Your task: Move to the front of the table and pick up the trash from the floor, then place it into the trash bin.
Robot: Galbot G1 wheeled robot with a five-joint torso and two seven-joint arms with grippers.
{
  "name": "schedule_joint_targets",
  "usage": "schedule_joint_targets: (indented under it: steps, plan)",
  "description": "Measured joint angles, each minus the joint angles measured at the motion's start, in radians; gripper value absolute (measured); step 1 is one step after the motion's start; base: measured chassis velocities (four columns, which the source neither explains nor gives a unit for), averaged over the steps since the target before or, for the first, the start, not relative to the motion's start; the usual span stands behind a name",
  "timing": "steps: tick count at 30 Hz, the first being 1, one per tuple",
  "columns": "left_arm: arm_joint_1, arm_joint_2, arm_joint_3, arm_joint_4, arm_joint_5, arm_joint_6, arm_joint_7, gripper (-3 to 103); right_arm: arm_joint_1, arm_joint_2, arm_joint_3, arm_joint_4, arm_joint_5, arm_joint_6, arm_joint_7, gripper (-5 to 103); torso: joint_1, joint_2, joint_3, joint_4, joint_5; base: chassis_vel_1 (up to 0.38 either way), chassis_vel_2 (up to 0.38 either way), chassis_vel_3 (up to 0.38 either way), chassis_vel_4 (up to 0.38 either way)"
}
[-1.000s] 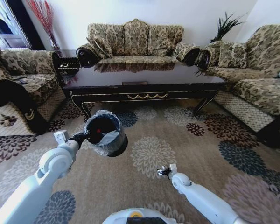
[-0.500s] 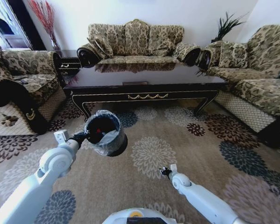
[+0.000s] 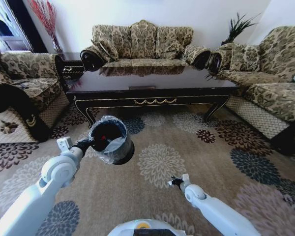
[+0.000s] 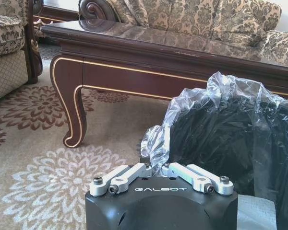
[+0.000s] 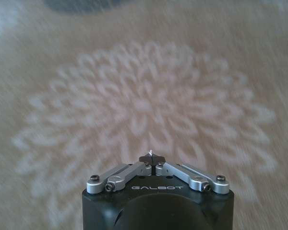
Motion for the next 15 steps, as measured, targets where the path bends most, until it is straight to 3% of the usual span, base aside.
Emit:
schedule_joint_targets:
  steps: [4, 15]
  plan:
    - [0.001, -0.001, 0.001, 0.011, 0.007, -0.002, 0.004, 3, -0.012, -0.046, 0.035, 0.135, -0.008, 0.041, -0.042, 0, 0.0, 0.0, 0.0, 0.0001, 0.0, 0.0, 0.0, 0.0, 0.0]
    - [0.01, -0.004, 0.026, 0.032, 0.025, -0.005, 0.007, 3, -0.044, -0.122, 0.125, 0.329, -0.061, 0.101, -0.065, 0, 0.0, 0.0, 0.0, 0.0, 0.0, 0.0, 0.0, 0.0, 0.0]
